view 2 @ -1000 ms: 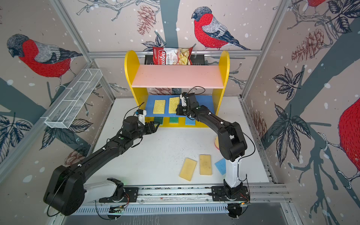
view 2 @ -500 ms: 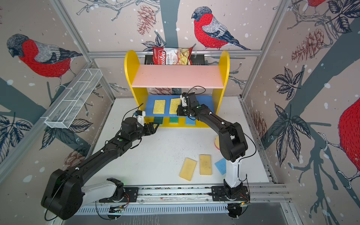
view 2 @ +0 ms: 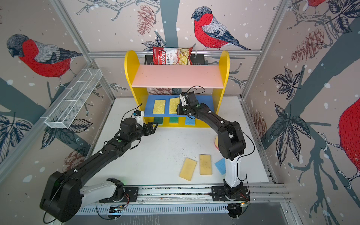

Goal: Arrange cleaning sponges on a shelf
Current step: Place the cleaning sponge at the shelf.

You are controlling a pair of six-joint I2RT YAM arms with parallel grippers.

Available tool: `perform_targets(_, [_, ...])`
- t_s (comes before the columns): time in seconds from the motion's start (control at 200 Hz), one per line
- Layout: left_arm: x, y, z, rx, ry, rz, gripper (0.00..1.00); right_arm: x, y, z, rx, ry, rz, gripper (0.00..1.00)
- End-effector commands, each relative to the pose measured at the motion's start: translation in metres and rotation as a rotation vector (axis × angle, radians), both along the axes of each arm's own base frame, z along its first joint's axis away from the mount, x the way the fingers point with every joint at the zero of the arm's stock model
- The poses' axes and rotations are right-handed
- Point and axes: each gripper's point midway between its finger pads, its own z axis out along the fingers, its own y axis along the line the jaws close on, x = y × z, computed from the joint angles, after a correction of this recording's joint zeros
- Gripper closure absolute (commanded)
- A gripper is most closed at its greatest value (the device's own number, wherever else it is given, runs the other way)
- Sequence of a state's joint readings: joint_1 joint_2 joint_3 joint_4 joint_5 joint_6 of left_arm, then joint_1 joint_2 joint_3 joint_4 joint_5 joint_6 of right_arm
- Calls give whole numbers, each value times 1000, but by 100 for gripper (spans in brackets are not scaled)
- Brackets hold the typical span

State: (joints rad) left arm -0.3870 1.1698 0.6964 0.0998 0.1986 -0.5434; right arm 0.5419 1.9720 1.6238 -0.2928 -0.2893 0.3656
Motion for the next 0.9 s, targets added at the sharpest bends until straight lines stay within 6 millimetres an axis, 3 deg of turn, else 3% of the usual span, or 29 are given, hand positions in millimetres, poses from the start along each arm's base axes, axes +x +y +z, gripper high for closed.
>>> perform_targets(0.0, [0,3,1,16,-10,5,28,1,-7,-7,-36,10,-5,91])
perform_targets(0.23, [0,4,0,20,-9,9,28,2,-10,-9,-36,13,-19,71])
perform_targets(0.335, [-1,4,-1,20,-7,9,28,4,-12,-9,-38,12,-27,67])
perform_targets(0.806, [-1,6,-2,30,-7,13,28,9,-21,-9,-44,12,-55,64])
perform_targets(0.896, [-1,6,-2,30,-5,13,28,9,-21,-7,-40,11,-52,75])
